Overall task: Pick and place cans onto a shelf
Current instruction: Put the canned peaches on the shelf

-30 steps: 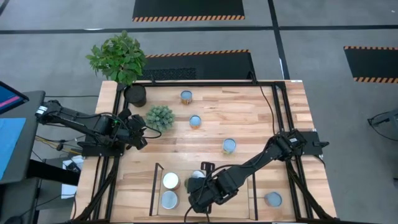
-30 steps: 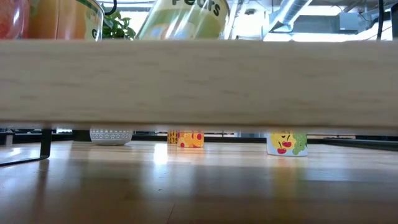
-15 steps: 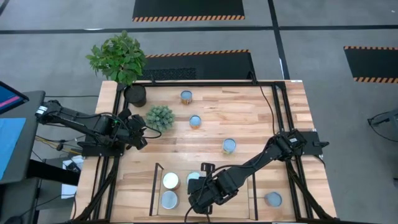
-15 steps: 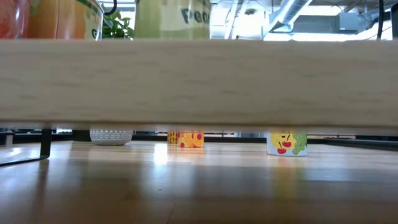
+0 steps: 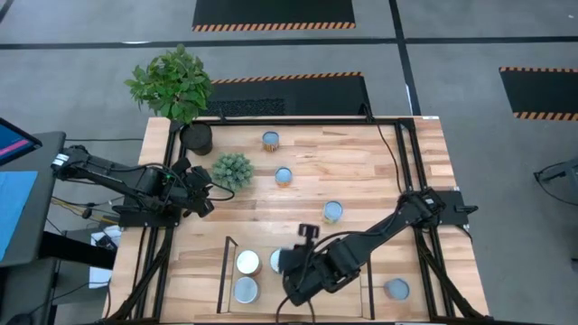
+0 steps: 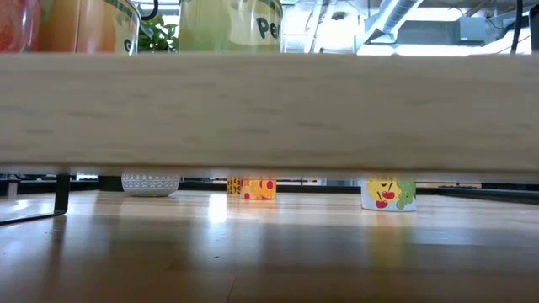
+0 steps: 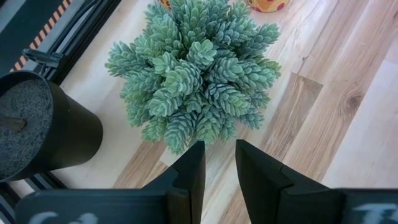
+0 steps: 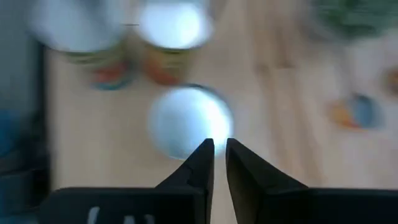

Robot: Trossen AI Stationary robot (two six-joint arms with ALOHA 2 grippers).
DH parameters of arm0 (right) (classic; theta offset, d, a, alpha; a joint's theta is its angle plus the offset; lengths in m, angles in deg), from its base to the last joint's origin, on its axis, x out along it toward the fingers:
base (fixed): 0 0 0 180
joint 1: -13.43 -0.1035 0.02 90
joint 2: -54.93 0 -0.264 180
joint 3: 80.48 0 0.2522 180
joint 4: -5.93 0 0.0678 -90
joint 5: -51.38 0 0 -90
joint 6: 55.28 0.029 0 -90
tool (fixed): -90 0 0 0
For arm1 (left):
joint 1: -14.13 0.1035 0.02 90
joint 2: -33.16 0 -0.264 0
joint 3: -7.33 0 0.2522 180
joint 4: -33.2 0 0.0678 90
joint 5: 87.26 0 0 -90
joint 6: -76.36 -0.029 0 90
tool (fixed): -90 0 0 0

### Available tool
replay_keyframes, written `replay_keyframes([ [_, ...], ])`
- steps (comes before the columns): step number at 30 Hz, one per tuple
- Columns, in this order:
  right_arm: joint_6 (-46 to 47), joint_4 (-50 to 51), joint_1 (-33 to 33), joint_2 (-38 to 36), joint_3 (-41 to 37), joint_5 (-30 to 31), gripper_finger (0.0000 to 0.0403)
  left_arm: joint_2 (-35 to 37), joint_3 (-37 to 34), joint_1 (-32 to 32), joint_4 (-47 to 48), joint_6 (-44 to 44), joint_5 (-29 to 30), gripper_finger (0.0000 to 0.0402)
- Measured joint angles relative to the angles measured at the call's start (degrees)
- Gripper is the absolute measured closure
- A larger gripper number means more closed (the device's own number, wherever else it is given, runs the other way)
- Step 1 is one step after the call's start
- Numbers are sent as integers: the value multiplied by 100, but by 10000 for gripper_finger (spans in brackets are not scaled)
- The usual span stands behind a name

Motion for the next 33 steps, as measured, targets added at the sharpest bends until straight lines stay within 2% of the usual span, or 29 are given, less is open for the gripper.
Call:
replay_keyframes([
  [2,332,476,15,-7,0,239,337,-2,0,-1,-24,2,0,322],
  [6,818,1043,79,191,-28,218,342,-2,0,0,-40,0,0,322],
  [16,904,309,329,146,-952,-62,373,-2,1,-1,-83,0,13,322],
  [33,312,-326,378,178,-981,-223,375,-2,1,0,-78,0,28,322],
])
